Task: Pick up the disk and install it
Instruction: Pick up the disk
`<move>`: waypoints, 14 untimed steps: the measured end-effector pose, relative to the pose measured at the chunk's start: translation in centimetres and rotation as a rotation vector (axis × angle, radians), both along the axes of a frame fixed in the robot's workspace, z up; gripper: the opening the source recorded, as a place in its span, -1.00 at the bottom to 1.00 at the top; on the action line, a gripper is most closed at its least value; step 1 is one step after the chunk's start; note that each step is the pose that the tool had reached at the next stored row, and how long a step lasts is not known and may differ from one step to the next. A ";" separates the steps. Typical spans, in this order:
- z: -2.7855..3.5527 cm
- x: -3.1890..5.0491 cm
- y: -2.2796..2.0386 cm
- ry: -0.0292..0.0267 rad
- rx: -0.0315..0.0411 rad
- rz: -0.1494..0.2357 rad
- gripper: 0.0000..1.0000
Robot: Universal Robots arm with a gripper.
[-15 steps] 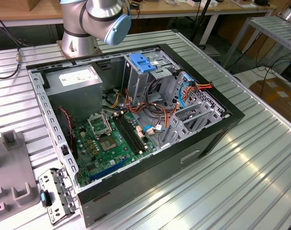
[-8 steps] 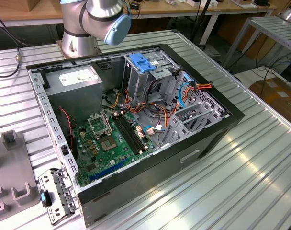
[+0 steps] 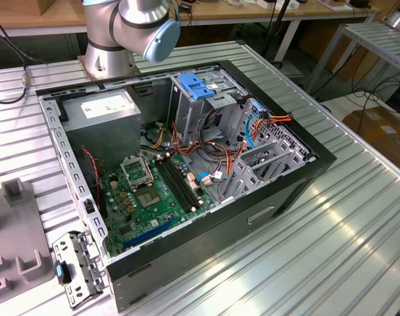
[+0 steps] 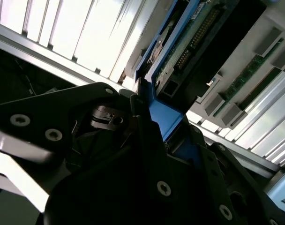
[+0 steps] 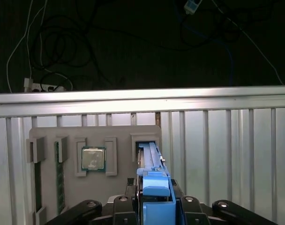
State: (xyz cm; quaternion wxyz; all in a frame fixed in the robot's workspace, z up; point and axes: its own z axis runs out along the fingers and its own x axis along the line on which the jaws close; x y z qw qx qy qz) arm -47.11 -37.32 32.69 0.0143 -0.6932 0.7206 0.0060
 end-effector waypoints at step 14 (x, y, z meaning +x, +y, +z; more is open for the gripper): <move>1.44 0.00 0.00 -0.0007 -0.0042 0.000 -0.25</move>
